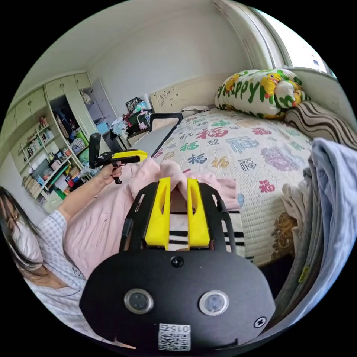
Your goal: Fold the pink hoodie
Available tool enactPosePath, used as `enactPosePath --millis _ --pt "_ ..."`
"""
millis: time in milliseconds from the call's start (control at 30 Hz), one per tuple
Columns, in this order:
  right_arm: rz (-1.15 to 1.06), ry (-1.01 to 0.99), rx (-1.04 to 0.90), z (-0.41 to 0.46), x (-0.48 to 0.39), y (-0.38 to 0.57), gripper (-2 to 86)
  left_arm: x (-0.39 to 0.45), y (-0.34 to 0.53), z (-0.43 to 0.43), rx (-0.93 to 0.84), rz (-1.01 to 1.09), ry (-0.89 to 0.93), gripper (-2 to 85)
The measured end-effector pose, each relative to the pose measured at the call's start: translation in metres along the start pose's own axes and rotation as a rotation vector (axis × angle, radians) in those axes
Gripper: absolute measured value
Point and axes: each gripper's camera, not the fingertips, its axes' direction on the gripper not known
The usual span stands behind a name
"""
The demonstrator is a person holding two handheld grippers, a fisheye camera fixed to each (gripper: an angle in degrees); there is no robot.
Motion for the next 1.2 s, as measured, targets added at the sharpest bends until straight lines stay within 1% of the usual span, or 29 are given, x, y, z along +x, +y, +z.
enactPosePath --millis 67,167,233,267,300,367,433,467,567,633,700,733,767,800,867,933,1000,1033,1067,1133,1200 --pt "0.059 0.033 0.023 -0.008 0.026 0.006 9.1 0.026 0.002 0.002 -0.019 0.03 0.085 9.0" --pt "0.154 0.1 -0.056 0.01 0.058 -0.002 12.4 0.066 -0.003 0.018 -0.102 0.061 0.19 12.3" --pt "0.169 0.074 -0.097 0.026 0.068 -0.01 13.7 0.086 -0.004 0.033 -0.163 0.076 0.231 12.6" --pt "0.188 0.092 -0.156 0.041 0.073 -0.015 14.0 0.096 -0.004 0.044 -0.22 0.08 0.197 12.4" --pt "0.206 0.093 -0.253 0.059 0.078 -0.022 14.5 0.105 -0.002 0.055 -0.267 0.099 0.122 12.0" --pt "0.228 0.122 -0.34 0.074 0.079 -0.029 13.4 0.109 0.001 0.068 -0.314 0.091 0.053 11.7" --pt "0.172 0.074 -0.341 0.075 0.071 -0.033 11.1 0.105 -0.004 0.072 -0.34 0.057 0.055 11.1" --pt "0.16 0.044 -0.387 0.081 0.068 -0.034 9.8 0.1 -0.006 0.073 -0.342 0.022 0.059 10.3" --pt "0.082 0.076 -0.42 0.081 0.049 -0.033 6.0 0.094 -0.011 0.07 -0.351 -0.011 0.065 8.4" --pt "0.045 0.145 -0.363 0.065 0.035 -0.034 4.1 0.097 -0.016 0.063 -0.332 -0.008 0.055 7.5" --pt "0.021 0.339 -0.207 0.024 0.017 -0.039 3.4 0.107 -0.024 0.048 -0.263 0.019 0.008 7.9" --pt "0.014 0.408 -0.165 0.012 0.012 -0.04 3.3 0.111 -0.027 0.043 -0.239 0.026 -0.011 8.1" --pt "0.0 0.55 -0.098 -0.011 0.005 -0.042 3.1 0.118 -0.032 0.034 -0.185 0.043 -0.018 9.1" --pt "0.001 0.625 -0.079 -0.025 0.002 -0.043 3.1 0.123 -0.037 0.028 -0.162 0.043 -0.004 9.9" --pt "0.039 0.632 -0.075 -0.033 0.001 -0.043 3.4 0.13 -0.044 0.021 -0.149 0.051 0.006 10.6" --pt "0.051 0.651 -0.115 -0.023 -0.003 -0.039 3.9 0.134 -0.046 0.007 -0.135 0.057 0.0 10.7" --pt "0.071 0.684 -0.265 0.002 -0.007 -0.03 5.3 0.136 -0.04 -0.032 -0.119 0.063 0.032 10.5" --pt "0.079 0.711 -0.262 0.003 -0.01 -0.027 5.3 0.137 -0.037 -0.045 -0.116 0.068 0.043 10.5" --pt "0.076 0.751 -0.236 -0.001 -0.02 -0.018 5.3 0.14 -0.027 -0.076 -0.116 0.083 0.063 10.5" --pt "0.056 0.741 -0.198 -0.015 -0.042 -0.006 5.9 0.145 -0.005 -0.13 -0.128 0.108 0.07 10.4" --pt "-0.008 0.6 -0.152 -0.042 -0.082 0.016 7.2 0.151 0.037 -0.216 -0.155 0.124 0.022 10.3"
